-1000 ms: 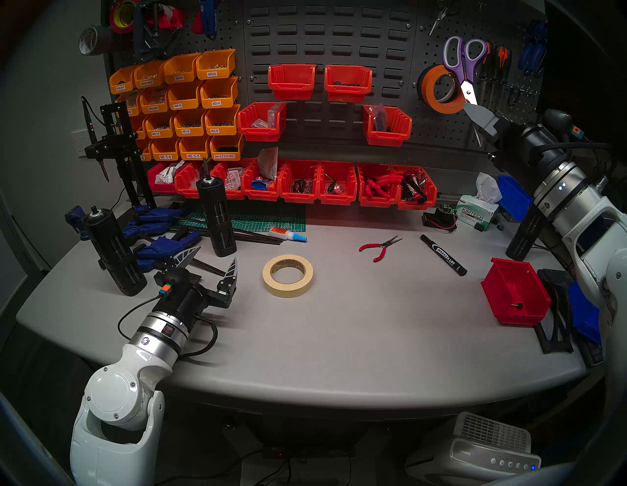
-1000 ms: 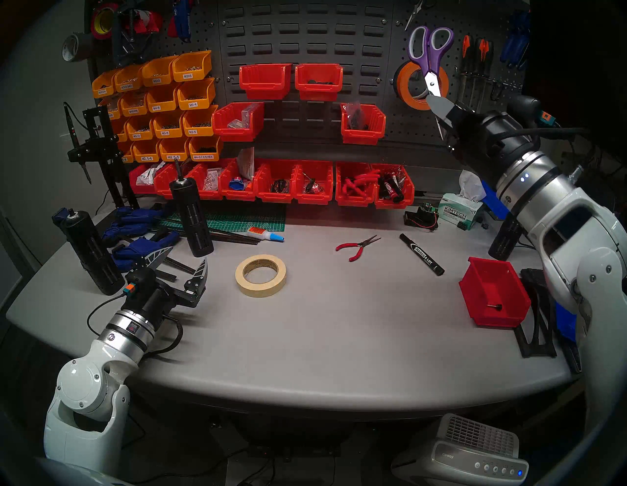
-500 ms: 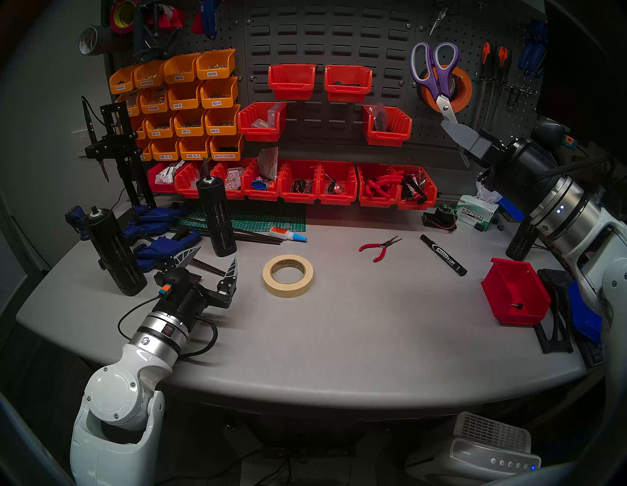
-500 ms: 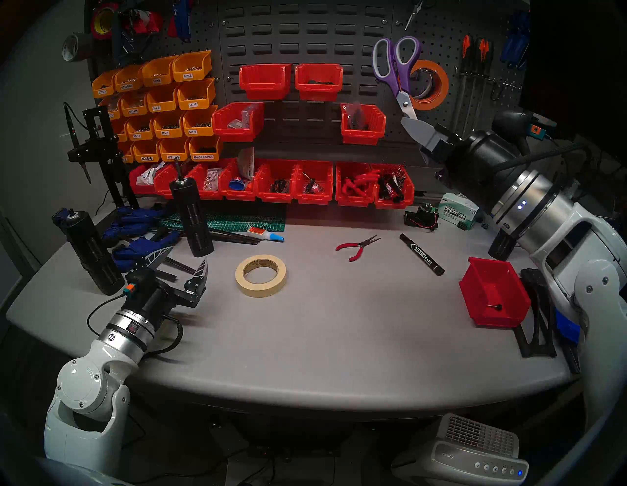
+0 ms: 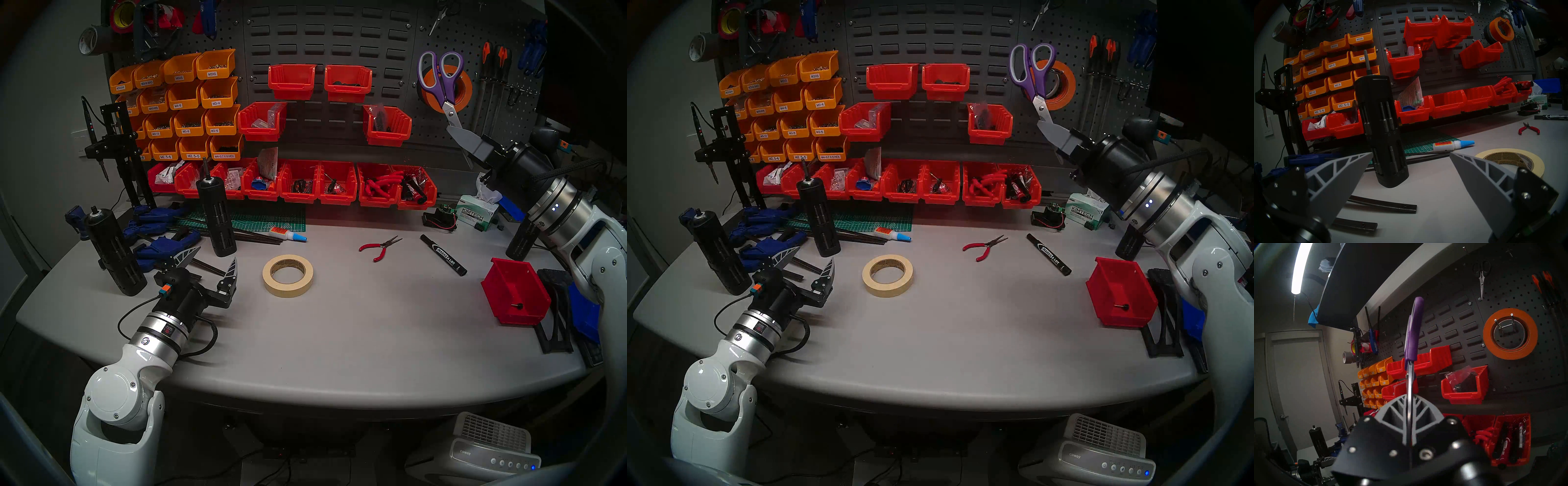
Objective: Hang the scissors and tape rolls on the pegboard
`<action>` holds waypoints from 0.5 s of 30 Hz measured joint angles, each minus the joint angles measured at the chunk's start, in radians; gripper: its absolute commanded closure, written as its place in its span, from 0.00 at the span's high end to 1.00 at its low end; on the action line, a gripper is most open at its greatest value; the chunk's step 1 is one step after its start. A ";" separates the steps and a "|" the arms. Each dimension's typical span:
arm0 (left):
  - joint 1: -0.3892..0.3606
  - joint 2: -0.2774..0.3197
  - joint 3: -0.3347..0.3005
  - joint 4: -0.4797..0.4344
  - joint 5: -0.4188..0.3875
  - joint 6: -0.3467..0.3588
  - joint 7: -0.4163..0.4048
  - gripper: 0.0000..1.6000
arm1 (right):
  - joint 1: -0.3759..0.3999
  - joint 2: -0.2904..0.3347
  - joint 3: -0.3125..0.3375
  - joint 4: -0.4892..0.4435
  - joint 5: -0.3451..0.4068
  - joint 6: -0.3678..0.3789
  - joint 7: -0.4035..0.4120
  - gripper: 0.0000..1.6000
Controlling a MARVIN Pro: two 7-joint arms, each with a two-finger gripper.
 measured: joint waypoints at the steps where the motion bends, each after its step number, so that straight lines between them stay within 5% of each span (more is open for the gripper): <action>1: 0.000 0.000 0.000 0.000 0.000 0.000 0.000 1.00 | 0.013 0.010 -0.017 0.005 -0.002 -0.004 0.001 0.00; 15: 0.000 0.000 0.000 0.000 0.000 0.000 0.000 1.00 | 0.086 0.050 -0.085 0.036 0.006 -0.026 -0.028 0.00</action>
